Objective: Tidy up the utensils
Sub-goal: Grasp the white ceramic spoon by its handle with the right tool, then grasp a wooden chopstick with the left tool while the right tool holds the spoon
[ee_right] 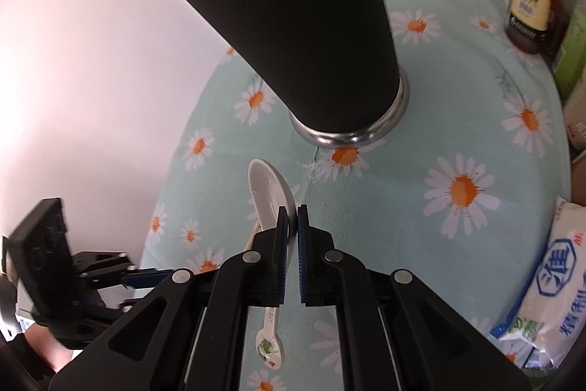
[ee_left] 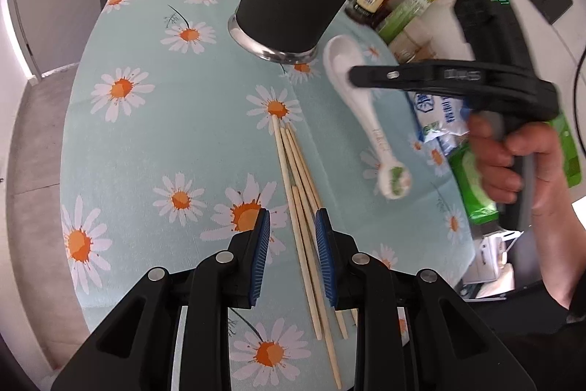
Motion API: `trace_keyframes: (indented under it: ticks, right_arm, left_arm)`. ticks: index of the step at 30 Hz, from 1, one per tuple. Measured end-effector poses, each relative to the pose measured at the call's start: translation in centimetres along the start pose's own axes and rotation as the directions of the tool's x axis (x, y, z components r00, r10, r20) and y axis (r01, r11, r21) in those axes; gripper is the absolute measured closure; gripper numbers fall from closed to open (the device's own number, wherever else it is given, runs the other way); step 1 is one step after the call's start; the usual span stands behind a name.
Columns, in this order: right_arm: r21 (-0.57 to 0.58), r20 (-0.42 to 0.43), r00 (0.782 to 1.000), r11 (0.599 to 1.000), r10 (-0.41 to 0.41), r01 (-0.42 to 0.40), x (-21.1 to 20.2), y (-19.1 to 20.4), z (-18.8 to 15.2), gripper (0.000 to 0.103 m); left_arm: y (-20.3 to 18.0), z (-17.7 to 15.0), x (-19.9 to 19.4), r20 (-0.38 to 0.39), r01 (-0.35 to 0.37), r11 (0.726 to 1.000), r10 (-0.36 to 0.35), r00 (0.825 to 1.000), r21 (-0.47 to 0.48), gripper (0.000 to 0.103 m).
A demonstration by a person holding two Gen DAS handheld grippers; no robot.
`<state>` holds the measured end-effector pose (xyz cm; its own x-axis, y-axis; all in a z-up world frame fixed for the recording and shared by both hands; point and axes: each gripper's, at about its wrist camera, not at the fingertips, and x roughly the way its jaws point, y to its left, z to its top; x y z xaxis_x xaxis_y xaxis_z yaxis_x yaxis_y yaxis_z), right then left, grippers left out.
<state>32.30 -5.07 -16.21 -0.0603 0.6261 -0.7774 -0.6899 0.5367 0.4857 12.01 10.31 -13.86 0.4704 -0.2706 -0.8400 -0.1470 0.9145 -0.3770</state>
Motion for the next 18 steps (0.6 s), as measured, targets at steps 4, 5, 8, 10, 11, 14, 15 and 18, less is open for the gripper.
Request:
trace_keyframes:
  ticks: [4,5,8,10,11,14,15,18]
  right_arm:
    - [0.007,0.041,0.999,0.999,0.035,-0.035,-1.8,0.0,-0.8,0.097]
    - [-0.001,0.052,0.998,0.999,0.042,-0.042,-2.3,0.0,-1.1,0.097]
    - [0.000,0.067,0.996,0.998,0.067,-0.067,-3.3,0.1,-1.9,0.097]
    - [-0.001,0.081,0.994,0.997,0.079,-0.079,-3.9,0.2,-2.4,0.097]
    - [-0.001,0.084,0.993,0.997,0.082,-0.082,-4.0,0.2,-2.6,0.097]
    - [0.011,0.090,0.991,0.995,0.098,-0.099,-3.9,0.1,-2.9,0.097]
    - [0.016,0.092,0.990,0.994,0.107,-0.109,-4.0,-0.1,-3.0,0.097]
    - [0.022,0.100,0.988,0.992,0.118,-0.120,-4.2,-0.5,-3.2,0.097]
  left_arm:
    - [-0.8,0.4,1.3,-0.066,-0.061,0.998,0.062,0.996,0.021,0.079]
    - [-1.0,0.4,1.9,-0.092,-0.083,0.996,0.085,0.992,0.026,0.079]
    - [-1.3,0.2,3.0,-0.141,-0.119,0.992,0.123,0.982,0.037,0.079]
    - [-1.4,0.1,3.4,-0.160,-0.134,0.990,0.138,0.977,0.039,0.079]
    - [-1.5,0.1,3.6,-0.170,-0.140,0.989,0.145,0.975,0.040,0.079]
    - [-1.7,0.1,4.1,-0.193,-0.169,0.984,0.176,0.965,0.049,0.079]
    - [-1.7,0.2,4.3,-0.200,-0.183,0.982,0.189,0.961,0.051,0.080]
    - [-2.0,0.5,4.6,-0.215,-0.208,0.976,0.216,0.952,0.061,0.080]
